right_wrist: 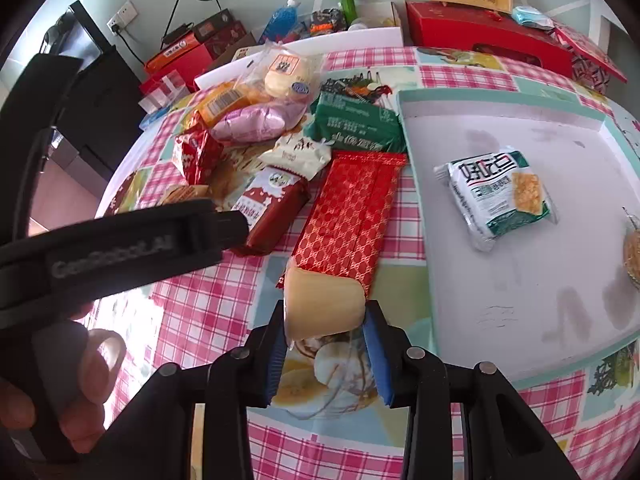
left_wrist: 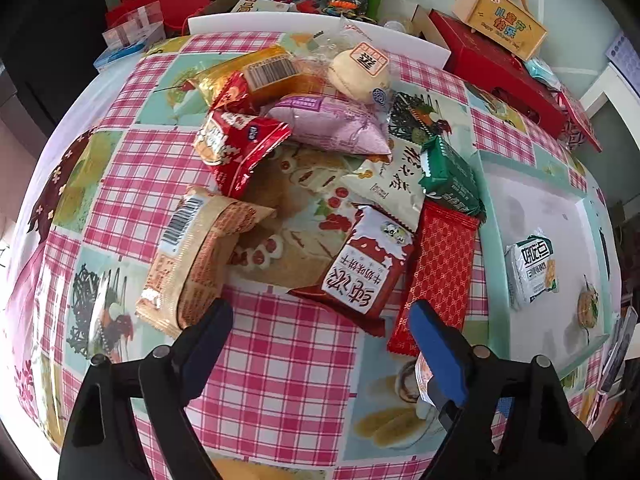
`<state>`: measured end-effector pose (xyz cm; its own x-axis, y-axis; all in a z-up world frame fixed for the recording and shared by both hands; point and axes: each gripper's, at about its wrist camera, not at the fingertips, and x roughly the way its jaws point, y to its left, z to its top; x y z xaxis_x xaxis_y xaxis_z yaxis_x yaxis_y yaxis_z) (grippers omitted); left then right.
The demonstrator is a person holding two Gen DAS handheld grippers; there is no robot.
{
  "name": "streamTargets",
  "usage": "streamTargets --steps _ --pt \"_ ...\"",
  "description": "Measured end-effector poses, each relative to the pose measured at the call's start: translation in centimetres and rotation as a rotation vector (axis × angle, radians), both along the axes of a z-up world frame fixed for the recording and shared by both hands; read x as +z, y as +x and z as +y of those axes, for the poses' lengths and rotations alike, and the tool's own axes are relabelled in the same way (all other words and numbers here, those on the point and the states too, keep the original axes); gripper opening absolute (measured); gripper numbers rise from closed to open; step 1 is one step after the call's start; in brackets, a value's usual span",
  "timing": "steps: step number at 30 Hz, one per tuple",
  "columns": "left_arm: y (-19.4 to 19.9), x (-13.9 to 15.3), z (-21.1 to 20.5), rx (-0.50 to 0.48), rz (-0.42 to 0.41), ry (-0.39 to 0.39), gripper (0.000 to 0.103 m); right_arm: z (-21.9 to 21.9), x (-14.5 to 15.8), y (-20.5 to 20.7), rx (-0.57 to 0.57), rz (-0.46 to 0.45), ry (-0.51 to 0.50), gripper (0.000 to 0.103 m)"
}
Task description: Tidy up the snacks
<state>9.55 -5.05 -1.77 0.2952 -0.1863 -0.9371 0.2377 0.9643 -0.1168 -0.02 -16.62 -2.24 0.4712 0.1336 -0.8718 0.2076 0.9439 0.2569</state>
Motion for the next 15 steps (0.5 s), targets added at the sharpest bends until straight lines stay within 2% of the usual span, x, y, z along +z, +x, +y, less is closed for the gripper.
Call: streamTargets --steps 2,5,7,8,11,15 --pt "0.3 -0.2 -0.7 -0.016 -0.008 0.004 0.082 -0.5 0.2 -0.1 -0.016 -0.006 0.004 0.039" --pt "0.6 -0.7 -1.7 -0.041 -0.016 0.010 0.067 -1.3 0.4 -0.3 -0.039 -0.010 0.010 0.039" --pt "0.7 -1.0 -2.3 -0.053 -0.031 0.022 0.063 -1.6 0.4 -0.4 -0.050 -0.012 0.013 0.039" --pt "0.8 -1.1 -2.5 -0.059 -0.038 0.029 0.057 -1.7 0.5 -0.4 -0.054 -0.012 0.013 0.039" --pt "0.8 -1.5 -2.9 -0.083 -0.032 0.007 0.047 -1.9 0.5 -0.4 -0.059 -0.012 0.015 0.039" --pt "0.9 -2.4 -3.6 -0.096 -0.042 0.050 0.044 -1.9 0.5 -0.4 -0.061 -0.011 0.013 0.039"
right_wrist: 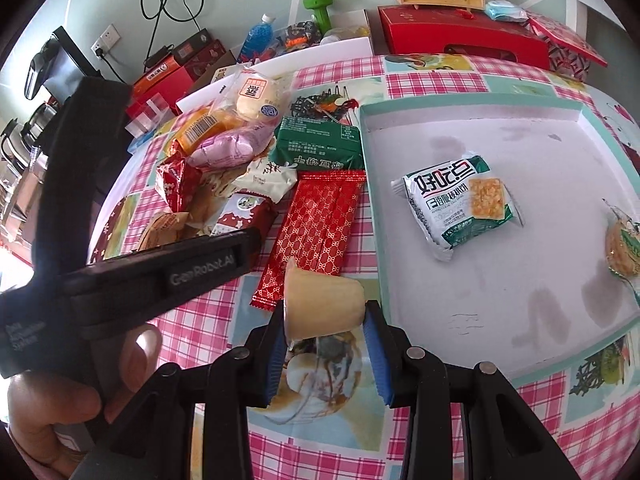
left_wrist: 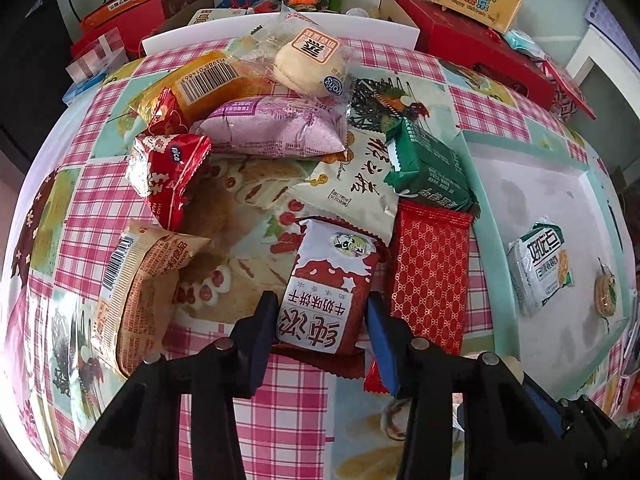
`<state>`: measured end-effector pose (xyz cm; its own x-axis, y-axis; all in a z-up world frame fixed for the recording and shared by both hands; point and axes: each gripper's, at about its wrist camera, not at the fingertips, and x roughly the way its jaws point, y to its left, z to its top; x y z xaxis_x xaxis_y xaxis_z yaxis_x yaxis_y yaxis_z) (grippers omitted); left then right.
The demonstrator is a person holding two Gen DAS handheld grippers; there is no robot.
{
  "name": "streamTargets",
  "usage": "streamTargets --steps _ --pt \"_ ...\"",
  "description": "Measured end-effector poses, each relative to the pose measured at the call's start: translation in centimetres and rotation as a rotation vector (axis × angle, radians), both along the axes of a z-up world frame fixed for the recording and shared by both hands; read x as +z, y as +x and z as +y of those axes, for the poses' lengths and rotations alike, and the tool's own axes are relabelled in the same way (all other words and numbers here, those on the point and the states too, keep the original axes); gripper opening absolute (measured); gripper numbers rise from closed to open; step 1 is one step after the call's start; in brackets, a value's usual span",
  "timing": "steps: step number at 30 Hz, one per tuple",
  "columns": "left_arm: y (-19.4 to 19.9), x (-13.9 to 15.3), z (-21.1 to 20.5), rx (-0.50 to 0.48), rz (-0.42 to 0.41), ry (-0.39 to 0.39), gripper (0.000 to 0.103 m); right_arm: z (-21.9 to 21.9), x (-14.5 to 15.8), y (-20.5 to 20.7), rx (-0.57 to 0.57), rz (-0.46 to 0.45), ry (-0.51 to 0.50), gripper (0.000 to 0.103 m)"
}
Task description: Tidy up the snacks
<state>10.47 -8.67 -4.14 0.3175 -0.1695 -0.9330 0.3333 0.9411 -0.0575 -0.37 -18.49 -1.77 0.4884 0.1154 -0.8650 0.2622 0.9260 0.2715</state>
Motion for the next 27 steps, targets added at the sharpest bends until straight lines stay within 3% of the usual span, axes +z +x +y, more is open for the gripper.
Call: streamTargets --steps 10,13,23,27 --pt "0.7 -1.1 -1.0 0.005 -0.043 0.043 0.041 0.1 -0.2 0.1 -0.005 0.008 -0.005 0.039" --pt "1.0 -0.8 -0.8 0.026 -0.019 0.019 0.041 0.0 -0.1 0.1 -0.011 0.001 0.004 0.039" --pt "-0.2 4.8 1.2 0.052 -0.122 -0.103 0.041 -1.7 1.8 -0.6 -0.054 -0.070 0.015 0.039" --pt "-0.8 6.1 -0.2 0.008 -0.182 -0.115 0.041 -4.8 2.3 -0.5 -0.153 -0.085 -0.021 0.039"
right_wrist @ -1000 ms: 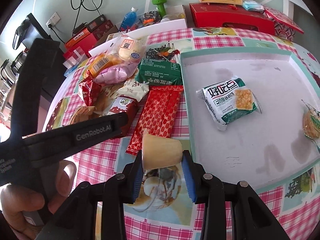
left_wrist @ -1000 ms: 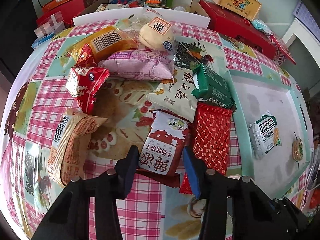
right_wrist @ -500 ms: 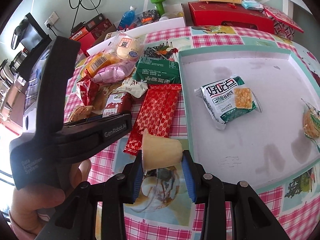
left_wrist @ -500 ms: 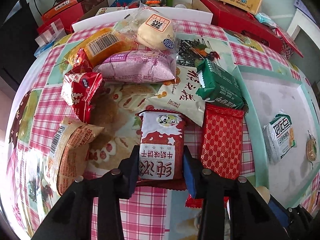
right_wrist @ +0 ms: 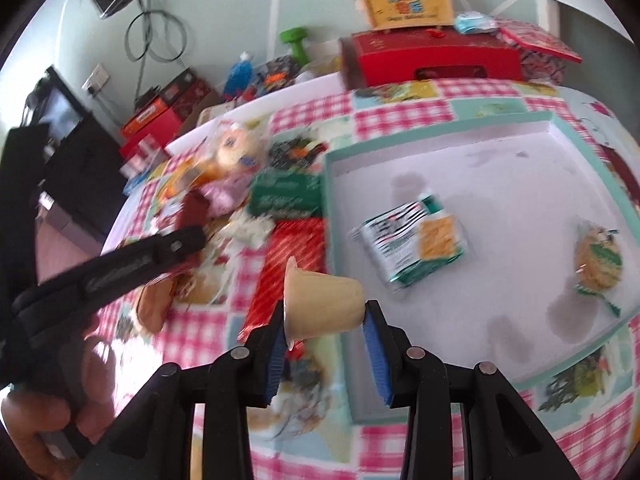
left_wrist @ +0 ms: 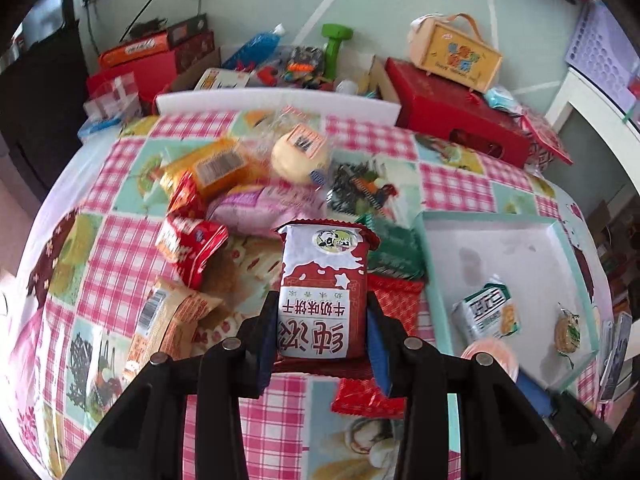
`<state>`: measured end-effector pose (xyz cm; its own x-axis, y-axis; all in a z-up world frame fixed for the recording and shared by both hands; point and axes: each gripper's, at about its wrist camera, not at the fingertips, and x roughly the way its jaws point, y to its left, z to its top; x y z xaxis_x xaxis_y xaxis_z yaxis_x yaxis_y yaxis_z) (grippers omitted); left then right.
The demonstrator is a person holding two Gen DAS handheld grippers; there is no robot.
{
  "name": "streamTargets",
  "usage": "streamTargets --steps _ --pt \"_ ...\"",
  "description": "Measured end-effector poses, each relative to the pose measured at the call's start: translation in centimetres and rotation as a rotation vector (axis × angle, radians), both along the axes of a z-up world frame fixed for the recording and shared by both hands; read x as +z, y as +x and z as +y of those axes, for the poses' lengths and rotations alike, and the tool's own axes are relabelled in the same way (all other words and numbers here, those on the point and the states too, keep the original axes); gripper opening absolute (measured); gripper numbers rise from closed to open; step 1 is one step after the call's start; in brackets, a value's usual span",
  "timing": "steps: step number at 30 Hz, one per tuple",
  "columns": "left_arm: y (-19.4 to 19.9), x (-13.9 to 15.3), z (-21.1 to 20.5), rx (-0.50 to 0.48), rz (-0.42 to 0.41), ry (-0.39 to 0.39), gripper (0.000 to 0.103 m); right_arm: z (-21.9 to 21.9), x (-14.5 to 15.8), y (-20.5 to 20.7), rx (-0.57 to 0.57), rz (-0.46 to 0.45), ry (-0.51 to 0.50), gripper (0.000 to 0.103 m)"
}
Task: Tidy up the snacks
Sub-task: 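Carry both items into the white tray and open both grippers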
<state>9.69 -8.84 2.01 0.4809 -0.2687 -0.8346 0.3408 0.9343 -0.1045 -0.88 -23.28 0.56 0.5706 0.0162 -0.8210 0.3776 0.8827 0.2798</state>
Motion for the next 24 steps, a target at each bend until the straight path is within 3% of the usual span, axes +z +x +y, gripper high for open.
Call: streamTargets --steps 7,13,22,24 --pt "-0.8 1.1 -6.5 -0.162 -0.040 -0.021 0.041 -6.6 0.4 -0.5 -0.199 -0.018 -0.059 0.039" --pt "-1.1 0.2 -12.4 -0.278 -0.035 0.021 0.041 -10.9 0.2 -0.7 -0.303 -0.020 -0.110 0.039" --pt "-0.9 -2.1 -17.4 -0.346 -0.027 0.031 0.041 -15.8 -1.4 -0.7 -0.420 0.020 -0.134 0.039" --pt "-0.8 -2.5 -17.9 -0.352 -0.022 0.031 0.047 -16.3 -1.5 -0.9 -0.436 0.030 -0.138 0.040"
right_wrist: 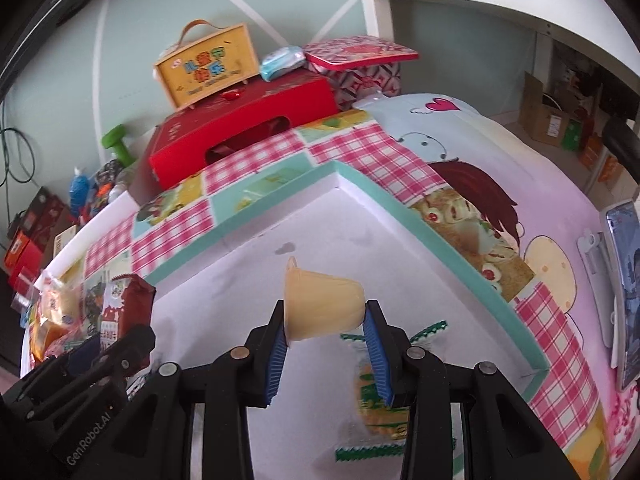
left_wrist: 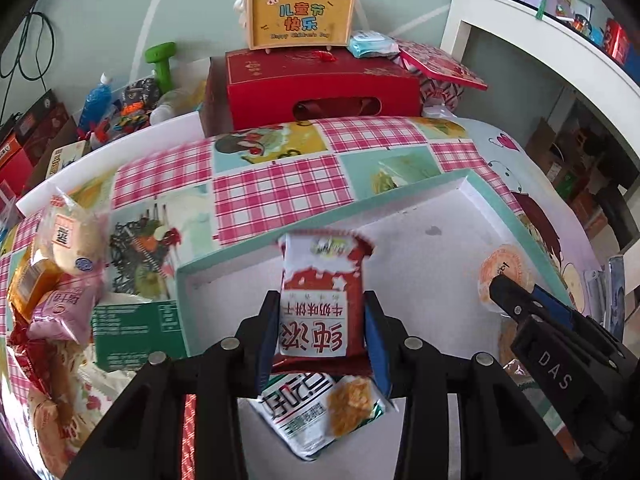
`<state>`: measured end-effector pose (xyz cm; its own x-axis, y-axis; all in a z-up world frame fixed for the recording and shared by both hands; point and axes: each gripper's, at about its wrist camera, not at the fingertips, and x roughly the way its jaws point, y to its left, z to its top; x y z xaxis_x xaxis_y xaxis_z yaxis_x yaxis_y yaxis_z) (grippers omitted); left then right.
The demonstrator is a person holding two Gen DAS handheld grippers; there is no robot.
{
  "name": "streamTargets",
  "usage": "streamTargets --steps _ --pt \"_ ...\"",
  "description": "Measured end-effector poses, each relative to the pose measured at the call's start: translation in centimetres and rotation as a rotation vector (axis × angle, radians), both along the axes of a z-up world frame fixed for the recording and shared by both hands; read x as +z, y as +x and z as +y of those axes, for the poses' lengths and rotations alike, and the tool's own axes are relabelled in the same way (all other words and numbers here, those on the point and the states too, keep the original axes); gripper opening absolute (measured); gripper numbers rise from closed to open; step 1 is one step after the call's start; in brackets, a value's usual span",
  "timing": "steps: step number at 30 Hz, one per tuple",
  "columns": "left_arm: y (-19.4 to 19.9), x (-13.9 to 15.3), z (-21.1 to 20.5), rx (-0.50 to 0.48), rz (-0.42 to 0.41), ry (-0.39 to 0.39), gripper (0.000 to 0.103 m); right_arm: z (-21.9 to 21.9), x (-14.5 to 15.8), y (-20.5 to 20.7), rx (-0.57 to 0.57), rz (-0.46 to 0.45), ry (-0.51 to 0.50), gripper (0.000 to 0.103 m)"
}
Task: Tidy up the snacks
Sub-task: 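Carry both items into the white tray and open both grippers, then withdraw both grippers from the tray back over the snack pile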
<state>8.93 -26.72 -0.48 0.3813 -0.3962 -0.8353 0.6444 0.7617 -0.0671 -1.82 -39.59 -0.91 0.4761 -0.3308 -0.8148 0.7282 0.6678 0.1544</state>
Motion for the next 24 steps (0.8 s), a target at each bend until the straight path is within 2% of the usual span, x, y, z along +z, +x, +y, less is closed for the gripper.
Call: streamTargets --steps 1,2,6,8,10,12,14,17,18,24 --pt "0.0 -0.1 -0.2 -0.005 0.006 0.004 0.052 -0.1 0.1 -0.1 -0.007 0.003 -0.007 0.040" --pt "0.0 -0.2 -0.3 -0.008 0.011 0.007 0.063 -0.1 0.1 -0.1 -0.011 0.008 -0.015 0.040" --pt "-0.1 0.2 -0.2 0.002 0.027 0.038 0.065 -0.1 0.4 -0.2 -0.006 0.021 -0.009 0.040" --pt "0.0 0.7 0.3 0.020 0.036 0.042 0.066 0.1 0.6 -0.1 0.008 0.030 -0.007 0.046" --pt "0.3 1.2 1.0 0.041 0.052 0.040 0.074 0.4 0.8 -0.1 0.015 0.044 -0.010 0.072" --pt "0.6 1.4 1.7 0.075 0.062 0.056 0.083 0.5 0.9 -0.2 0.015 0.043 -0.010 0.081" --pt "0.9 1.6 2.5 0.115 0.062 0.083 0.084 0.6 0.8 -0.1 0.023 0.062 0.005 0.084" --pt "1.5 1.7 3.4 0.169 0.057 0.119 0.091 0.8 0.6 0.0 0.029 0.088 0.004 0.101" --pt "1.7 1.7 3.8 0.187 0.059 0.127 0.094 0.9 0.6 0.1 0.031 0.091 -0.004 0.103" --pt "2.3 1.1 5.3 0.238 0.101 0.153 0.098 2.1 1.7 0.4 0.052 0.108 -0.044 0.103"
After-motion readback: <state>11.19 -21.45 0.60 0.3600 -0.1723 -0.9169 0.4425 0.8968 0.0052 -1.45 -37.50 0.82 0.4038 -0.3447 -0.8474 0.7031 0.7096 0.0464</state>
